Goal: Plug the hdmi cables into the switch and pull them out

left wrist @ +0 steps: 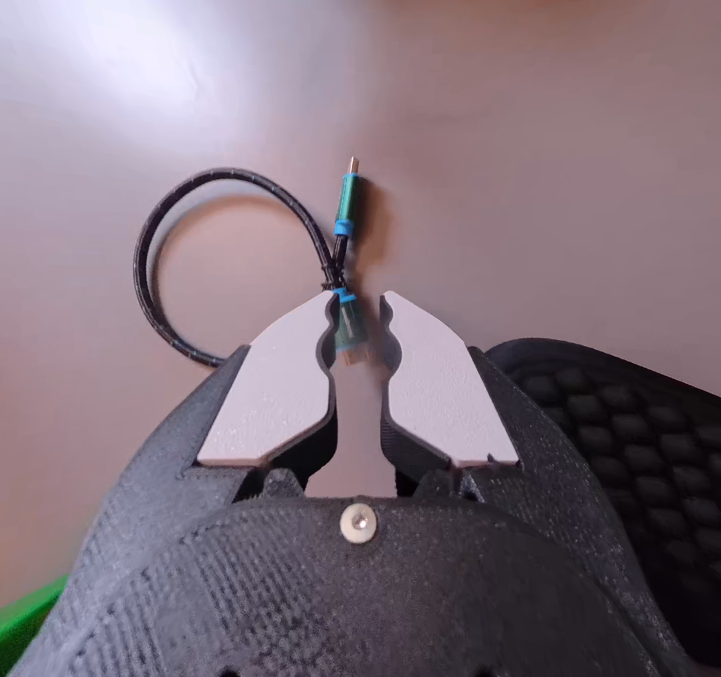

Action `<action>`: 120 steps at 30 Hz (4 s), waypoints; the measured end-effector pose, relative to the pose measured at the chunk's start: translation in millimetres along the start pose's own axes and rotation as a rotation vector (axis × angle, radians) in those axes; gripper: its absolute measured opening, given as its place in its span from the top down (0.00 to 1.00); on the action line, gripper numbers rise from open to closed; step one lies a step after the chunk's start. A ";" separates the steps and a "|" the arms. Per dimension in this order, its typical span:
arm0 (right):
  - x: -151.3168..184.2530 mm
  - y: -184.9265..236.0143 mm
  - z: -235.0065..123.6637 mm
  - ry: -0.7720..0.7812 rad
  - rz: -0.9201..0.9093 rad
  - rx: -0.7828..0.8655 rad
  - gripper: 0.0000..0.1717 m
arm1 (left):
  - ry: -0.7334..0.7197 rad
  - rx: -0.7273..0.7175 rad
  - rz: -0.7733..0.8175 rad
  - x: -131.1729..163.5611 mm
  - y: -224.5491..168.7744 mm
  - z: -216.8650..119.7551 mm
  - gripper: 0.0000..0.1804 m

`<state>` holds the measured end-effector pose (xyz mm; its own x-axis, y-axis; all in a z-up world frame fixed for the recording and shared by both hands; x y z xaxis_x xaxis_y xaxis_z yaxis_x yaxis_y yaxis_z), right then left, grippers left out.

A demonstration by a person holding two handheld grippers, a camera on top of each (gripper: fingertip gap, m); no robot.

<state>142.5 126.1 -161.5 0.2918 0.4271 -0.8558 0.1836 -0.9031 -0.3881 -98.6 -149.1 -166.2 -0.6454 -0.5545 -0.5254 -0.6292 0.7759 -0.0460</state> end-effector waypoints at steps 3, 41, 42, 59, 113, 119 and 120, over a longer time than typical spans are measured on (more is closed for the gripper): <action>0.2 0.3 1.2 0.004 0.002 -0.004 0.86 | 0.016 -0.033 -0.053 18.0 -5.7 -1.9 0.83; 6.0 -3.7 4.0 0.023 0.048 0.007 0.86 | 0.046 -0.211 0.619 -5.8 -22.2 43.0 0.78; 6.4 -3.7 4.4 0.025 0.047 0.006 0.86 | 0.019 -0.214 0.622 -6.7 -22.4 44.5 0.78; 5.4 -0.1 6.5 0.025 0.037 -0.007 0.86 | -0.252 -0.202 0.641 -28.7 -31.5 68.3 1.00; 9.5 -6.1 3.4 0.027 0.092 -0.002 0.85 | -0.271 0.550 -0.198 -43.1 118.0 19.4 0.77; 9.1 -8.0 0.9 0.026 0.096 0.017 0.85 | -0.332 0.081 -0.171 -50.9 66.1 -6.5 0.81; 8.9 -8.2 0.6 0.025 0.097 0.019 0.85 | -0.362 0.032 -0.201 -52.6 50.5 -5.4 0.82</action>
<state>143.0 137.2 -166.1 0.3310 0.3386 -0.8808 0.1352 -0.9408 -0.3109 -98.7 -82.4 -136.3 -0.3138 -0.5586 -0.7678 -0.7095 0.6753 -0.2013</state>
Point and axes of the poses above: each gripper's, where its closed fingertips meet, z out along the fingers, x out of its underside, y = z × x across the jaws, the point moved 10 cm from there along -z, back along the fingers, and after that the axes turned 12 degrees about x, right-handed, at the moved point
